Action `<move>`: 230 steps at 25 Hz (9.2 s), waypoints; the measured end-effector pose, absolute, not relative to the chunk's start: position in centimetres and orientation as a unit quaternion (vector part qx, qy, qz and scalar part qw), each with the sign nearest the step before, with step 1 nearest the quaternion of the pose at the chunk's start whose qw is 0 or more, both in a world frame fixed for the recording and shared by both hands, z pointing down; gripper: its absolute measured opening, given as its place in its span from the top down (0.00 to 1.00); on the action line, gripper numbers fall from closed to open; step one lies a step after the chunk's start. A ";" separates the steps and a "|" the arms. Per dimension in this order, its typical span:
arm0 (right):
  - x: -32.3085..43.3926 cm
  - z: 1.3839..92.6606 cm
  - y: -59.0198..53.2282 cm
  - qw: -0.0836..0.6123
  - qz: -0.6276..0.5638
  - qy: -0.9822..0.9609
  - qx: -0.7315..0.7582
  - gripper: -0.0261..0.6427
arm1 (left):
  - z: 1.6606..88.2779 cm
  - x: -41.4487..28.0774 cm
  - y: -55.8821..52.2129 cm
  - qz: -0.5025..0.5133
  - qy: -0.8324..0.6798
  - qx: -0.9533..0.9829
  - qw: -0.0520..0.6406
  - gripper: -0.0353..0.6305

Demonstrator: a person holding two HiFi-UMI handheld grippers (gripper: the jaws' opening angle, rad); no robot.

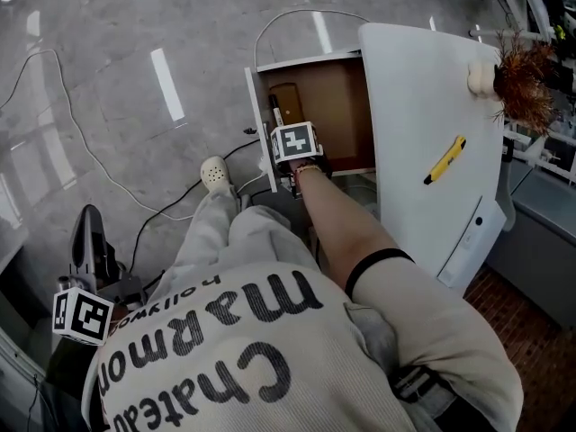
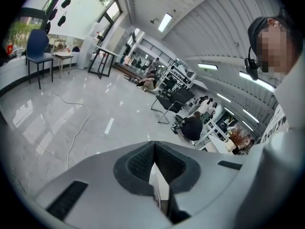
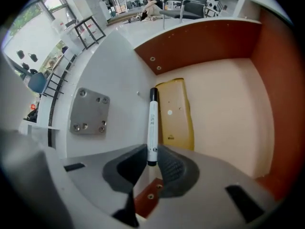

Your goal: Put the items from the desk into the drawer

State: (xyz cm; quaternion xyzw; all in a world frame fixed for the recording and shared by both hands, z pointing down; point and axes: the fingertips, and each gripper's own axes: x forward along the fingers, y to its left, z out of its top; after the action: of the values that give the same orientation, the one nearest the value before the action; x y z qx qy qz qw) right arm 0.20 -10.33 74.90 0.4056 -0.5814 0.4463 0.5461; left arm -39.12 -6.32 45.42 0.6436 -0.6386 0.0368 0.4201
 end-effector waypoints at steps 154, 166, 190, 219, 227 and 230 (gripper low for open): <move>10.9 44.6 -1.2 0.134 0.471 -0.696 0.525 0.78 | 34.1 -15.3 1.2 -0.019 -0.531 0.773 0.346 0.95; 1.6 51.0 -10.5 0.212 0.491 -0.671 0.513 0.78 | 35.9 -27.2 -9.1 -0.018 -0.557 0.750 0.357 0.94; 1.5 70.0 -9.9 0.465 0.512 -0.550 0.468 0.78 | 42.6 -40.2 -12.5 0.012 -0.606 0.677 0.418 0.95; 2.4 75.6 -9.8 0.488 0.533 -0.523 0.452 0.76 | 43.3 -39.7 -12.4 0.071 -0.623 0.665 0.405 0.95; -0.2 66.6 -13.7 0.375 0.507 -0.575 0.522 0.94 | 41.0 -35.5 -15.8 0.047 -0.571 0.717 0.398 0.94; -2.2 60.3 -15.9 0.292 0.492 -0.616 0.541 0.96 | 39.3 -31.9 -17.8 0.041 -0.537 0.751 0.382 0.94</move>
State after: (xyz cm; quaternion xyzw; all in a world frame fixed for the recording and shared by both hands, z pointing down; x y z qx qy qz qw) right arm -2.24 -15.90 60.32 0.5411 -0.6162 0.4921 0.2921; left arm -31.86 -17.80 39.27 0.7505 -0.5374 0.0412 0.3824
